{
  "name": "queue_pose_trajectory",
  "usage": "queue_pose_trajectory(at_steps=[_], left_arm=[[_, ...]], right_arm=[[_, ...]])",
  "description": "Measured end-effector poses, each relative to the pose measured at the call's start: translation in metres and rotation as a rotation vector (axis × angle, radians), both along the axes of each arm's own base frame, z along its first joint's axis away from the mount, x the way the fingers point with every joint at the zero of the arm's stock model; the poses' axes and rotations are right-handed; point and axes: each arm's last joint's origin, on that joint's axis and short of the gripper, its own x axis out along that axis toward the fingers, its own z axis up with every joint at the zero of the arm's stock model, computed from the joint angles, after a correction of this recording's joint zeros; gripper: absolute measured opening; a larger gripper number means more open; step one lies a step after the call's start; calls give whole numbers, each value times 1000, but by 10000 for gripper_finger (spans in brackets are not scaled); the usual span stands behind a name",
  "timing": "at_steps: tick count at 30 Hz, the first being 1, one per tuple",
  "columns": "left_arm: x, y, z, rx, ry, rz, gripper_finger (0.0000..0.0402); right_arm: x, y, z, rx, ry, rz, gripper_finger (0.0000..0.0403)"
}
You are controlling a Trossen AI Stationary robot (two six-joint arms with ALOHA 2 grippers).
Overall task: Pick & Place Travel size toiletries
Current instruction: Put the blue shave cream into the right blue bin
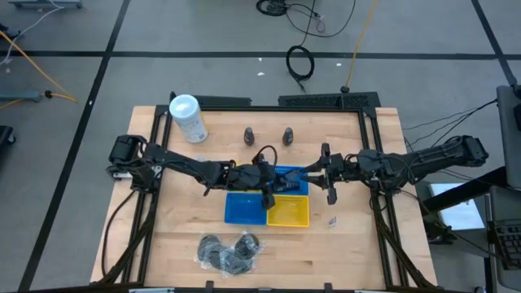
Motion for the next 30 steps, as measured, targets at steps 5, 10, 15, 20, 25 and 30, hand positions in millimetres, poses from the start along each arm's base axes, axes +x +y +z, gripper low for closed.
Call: queue_pose_trajectory(at_steps=[5,10,15,20,25,30], left_arm=[[-1,11,-4,-32,41,51,109],[-1,17,-4,-34,39,65,109],[2,18,-10,-33,47,69,109],[11,22,-31,-37,69,73,109],[17,35,-46,-97,80,79,109],[22,43,-58,-153,79,88,109]], right_arm=[[-1,5,1,-3,-15,24,109],[-2,10,5,-25,-54,47,111],[-2,11,5,-36,-55,54,108],[-2,11,4,-37,-47,54,108],[-2,11,2,-41,-21,54,105],[-2,11,1,-42,-18,54,107]])
